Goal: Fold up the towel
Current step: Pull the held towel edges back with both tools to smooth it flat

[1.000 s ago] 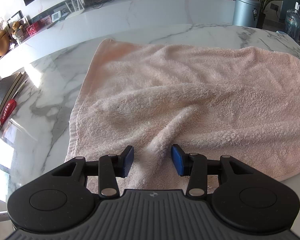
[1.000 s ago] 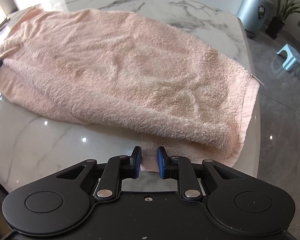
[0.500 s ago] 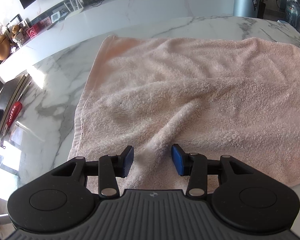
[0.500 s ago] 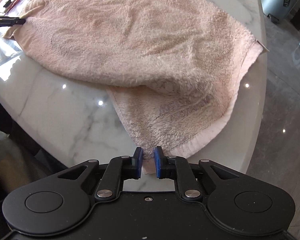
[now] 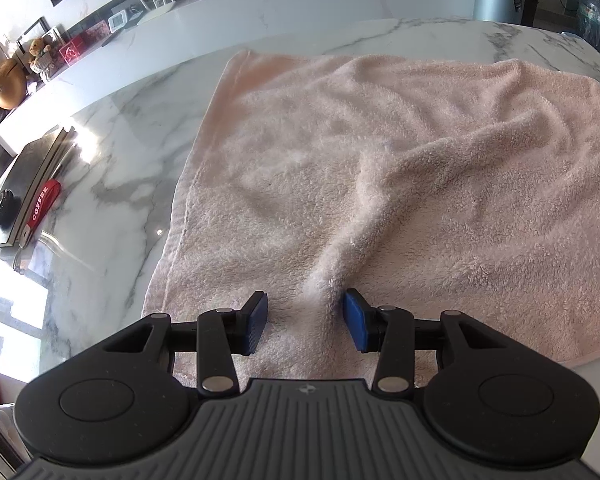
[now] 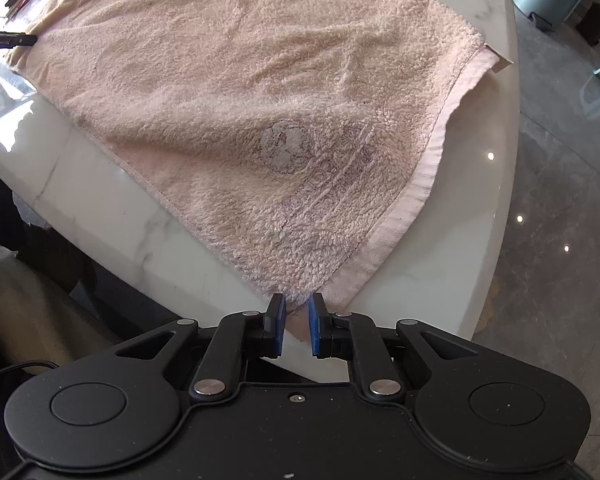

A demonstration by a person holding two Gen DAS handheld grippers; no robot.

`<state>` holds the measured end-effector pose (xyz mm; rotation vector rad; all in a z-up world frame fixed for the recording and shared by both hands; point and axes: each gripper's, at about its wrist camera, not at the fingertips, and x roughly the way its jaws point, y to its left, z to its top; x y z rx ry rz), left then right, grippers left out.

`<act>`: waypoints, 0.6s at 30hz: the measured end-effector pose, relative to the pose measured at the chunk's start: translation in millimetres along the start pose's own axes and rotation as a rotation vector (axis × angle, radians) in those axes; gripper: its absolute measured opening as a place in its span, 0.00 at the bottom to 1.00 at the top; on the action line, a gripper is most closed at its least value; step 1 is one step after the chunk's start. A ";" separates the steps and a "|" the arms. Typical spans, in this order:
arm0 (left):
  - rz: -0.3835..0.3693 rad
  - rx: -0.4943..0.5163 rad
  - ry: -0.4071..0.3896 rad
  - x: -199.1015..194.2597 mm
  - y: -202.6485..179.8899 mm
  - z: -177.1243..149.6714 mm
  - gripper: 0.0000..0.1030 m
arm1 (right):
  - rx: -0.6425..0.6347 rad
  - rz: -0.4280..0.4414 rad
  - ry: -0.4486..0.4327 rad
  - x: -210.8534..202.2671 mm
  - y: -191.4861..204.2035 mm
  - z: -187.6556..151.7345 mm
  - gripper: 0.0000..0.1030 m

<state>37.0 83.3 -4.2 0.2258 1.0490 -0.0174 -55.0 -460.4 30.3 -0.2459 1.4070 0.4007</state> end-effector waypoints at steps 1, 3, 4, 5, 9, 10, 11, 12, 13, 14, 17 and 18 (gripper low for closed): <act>-0.010 0.005 -0.006 -1.5 -0.8 -1.0 0.37 | 0.001 -0.002 0.000 -0.7 0.1 -0.9 0.11; -0.030 -0.009 -0.026 -7.6 -0.3 -3.5 0.36 | 0.005 -0.001 -0.015 -3.2 0.2 -0.4 0.11; -0.045 -0.016 -0.037 -11.6 0.1 -4.4 0.36 | 0.010 -0.002 -0.049 -5.5 3.3 2.5 0.11; -0.050 -0.016 -0.042 -14.7 -0.1 -4.4 0.36 | 0.015 -0.004 -0.081 -8.0 6.3 5.2 0.12; -0.031 0.022 -0.046 -22.6 -4.9 -3.5 0.36 | 0.056 -0.042 -0.168 -15.2 13.3 17.5 0.16; -0.027 0.025 -0.038 -20.6 -4.7 -3.5 0.36 | 0.071 -0.062 -0.172 -12.3 14.8 21.0 0.15; -0.032 0.021 -0.021 -17.2 -3.8 -4.3 0.36 | 0.087 -0.081 -0.177 -9.4 16.4 24.5 0.15; -0.036 0.018 -0.001 -13.7 -3.4 -5.7 0.36 | 0.103 -0.101 -0.180 -6.0 17.6 28.0 0.16; -0.038 0.021 0.012 -11.0 -3.8 -8.0 0.36 | 0.125 -0.124 -0.164 1.0 16.5 31.3 0.16; -0.037 0.025 0.017 -9.6 -4.4 -10.6 0.36 | 0.145 -0.144 -0.148 8.2 15.8 34.4 0.16; -0.043 0.012 0.018 -12.3 -1.6 -16.4 0.36 | 0.152 -0.135 -0.146 22.3 19.7 36.5 0.16; -0.043 0.011 0.022 -12.9 -1.5 -17.4 0.36 | 0.151 -0.134 -0.142 22.4 19.3 36.2 0.16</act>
